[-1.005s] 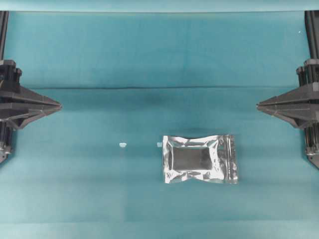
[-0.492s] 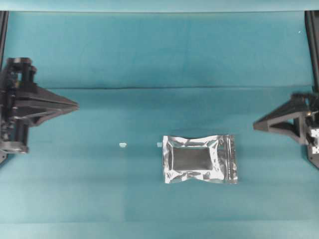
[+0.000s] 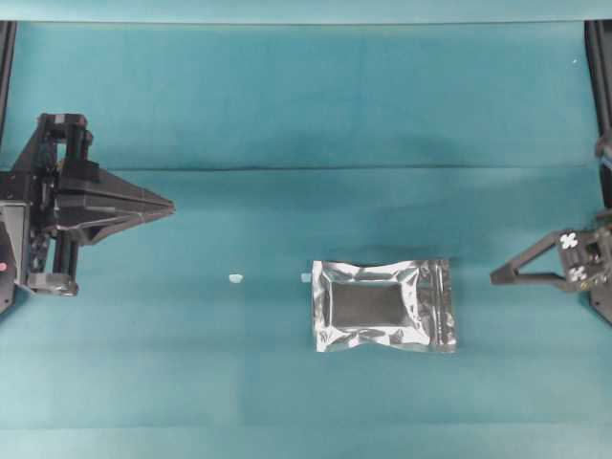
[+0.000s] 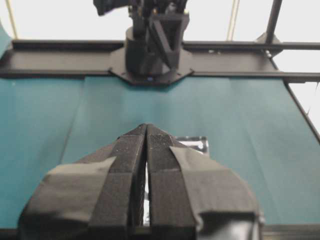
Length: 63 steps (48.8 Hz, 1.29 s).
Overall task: Hand over the silver zip bag and make it stand upright.
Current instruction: 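Move the right gripper toward the silver foil zip bag's right edge, then grasp the right edge of the silver zip bag with the right gripper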
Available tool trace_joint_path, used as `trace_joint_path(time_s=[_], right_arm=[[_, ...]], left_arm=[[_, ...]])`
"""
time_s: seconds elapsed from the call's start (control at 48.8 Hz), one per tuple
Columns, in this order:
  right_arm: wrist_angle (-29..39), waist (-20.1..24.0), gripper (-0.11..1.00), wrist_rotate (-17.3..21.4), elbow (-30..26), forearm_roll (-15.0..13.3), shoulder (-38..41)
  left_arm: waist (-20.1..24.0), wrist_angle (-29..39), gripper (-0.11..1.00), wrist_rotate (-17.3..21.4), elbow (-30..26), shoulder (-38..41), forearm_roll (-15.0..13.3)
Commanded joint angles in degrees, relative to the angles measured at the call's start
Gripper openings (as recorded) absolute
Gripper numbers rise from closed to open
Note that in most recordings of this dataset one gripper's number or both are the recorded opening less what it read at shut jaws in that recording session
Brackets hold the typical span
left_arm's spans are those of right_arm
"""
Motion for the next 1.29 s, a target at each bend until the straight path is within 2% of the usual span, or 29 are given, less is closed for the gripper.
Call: trace_joint_path(time_s=[0.0, 0.144, 0.226, 0.41, 0.533, 0.779, 0.964, 1.272], right_arm=[[-0.7, -0.1, 0.37, 0.9, 0.0, 0.3, 2.7], [-1.4, -0.2, 0.79, 2.2, 0.0, 0.1, 10.8], [-3.7, 0.4, 0.91, 2.2, -0.4, -0.2, 16.2], [-13.8, 2.7, 0.88, 2.6, -1.0, 0.3, 26.6], [-17.3, 5.2, 0.88, 2.8, -1.5, 1.2, 31.5], [-22.3, 7.1, 0.88, 2.6, -1.9, 3.9, 38.1], [-26.6, 7.1, 0.88, 2.6, -3.1, 4.5, 42.4], [-27.2, 7.6, 0.88, 2.5, -8.5, 4.5, 50.4]], left_arm=[[-0.1, -0.1, -0.01, -0.1, -1.3, 0.0, 0.2], [0.4, 0.4, -0.01, -0.1, -1.3, 0.3, 0.2], [0.5, 0.8, -0.01, -0.1, -1.4, 0.4, 0.2], [0.9, 1.6, -0.01, -0.2, -1.4, 0.7, 0.2], [0.9, 2.2, -0.01, -0.2, -1.4, 0.7, 0.2], [1.3, 2.7, -0.01, -0.2, -1.4, 0.7, 0.2], [1.7, 2.7, -0.01, -0.1, -1.2, 0.7, 0.1], [1.7, 2.7, -0.01, 0.1, -1.0, 0.6, 0.2]])
